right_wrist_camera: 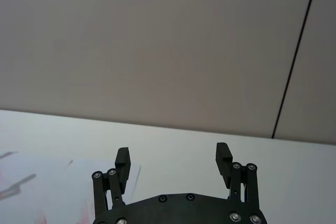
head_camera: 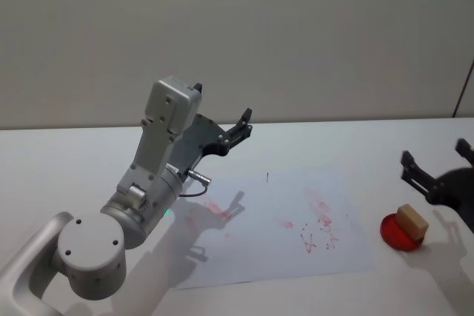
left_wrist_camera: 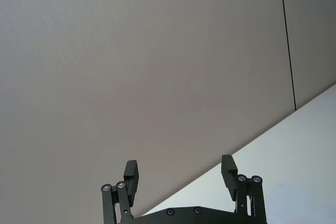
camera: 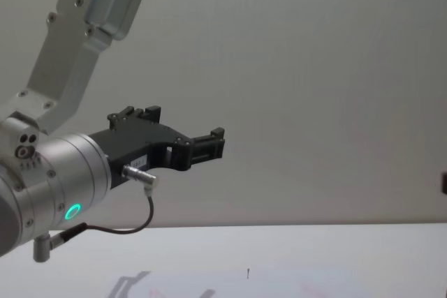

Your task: Use the one hand to pick up the stamp and affix it onto the A4 paper.

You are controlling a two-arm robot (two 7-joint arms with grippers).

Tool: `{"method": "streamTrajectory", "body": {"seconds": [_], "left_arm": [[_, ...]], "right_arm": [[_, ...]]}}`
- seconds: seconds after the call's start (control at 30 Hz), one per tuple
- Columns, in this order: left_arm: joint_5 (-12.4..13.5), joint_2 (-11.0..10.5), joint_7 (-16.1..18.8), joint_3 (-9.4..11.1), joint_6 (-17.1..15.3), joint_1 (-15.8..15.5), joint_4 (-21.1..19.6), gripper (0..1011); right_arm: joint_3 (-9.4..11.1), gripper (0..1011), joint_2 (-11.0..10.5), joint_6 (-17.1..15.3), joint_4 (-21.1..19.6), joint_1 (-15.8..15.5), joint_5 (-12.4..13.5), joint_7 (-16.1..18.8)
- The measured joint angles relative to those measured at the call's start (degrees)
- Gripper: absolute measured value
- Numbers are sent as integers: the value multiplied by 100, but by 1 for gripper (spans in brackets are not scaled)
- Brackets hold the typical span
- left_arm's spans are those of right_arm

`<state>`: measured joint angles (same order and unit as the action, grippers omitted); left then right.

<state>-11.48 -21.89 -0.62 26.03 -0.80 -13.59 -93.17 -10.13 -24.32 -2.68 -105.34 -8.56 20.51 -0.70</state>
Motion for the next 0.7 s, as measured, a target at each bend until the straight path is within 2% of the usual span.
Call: {"method": "streamTrajectory", "body": {"seconds": [0.33,0.7], "left_arm": [[0,0,0,0,0,0,0,1001],[0,0,0,0,0,0,0,1001]], "right_arm": [[121,1001,-196,-296,-76,-252,205,-74],[85,1001,-134,-850,229,-14,242,319]]}}
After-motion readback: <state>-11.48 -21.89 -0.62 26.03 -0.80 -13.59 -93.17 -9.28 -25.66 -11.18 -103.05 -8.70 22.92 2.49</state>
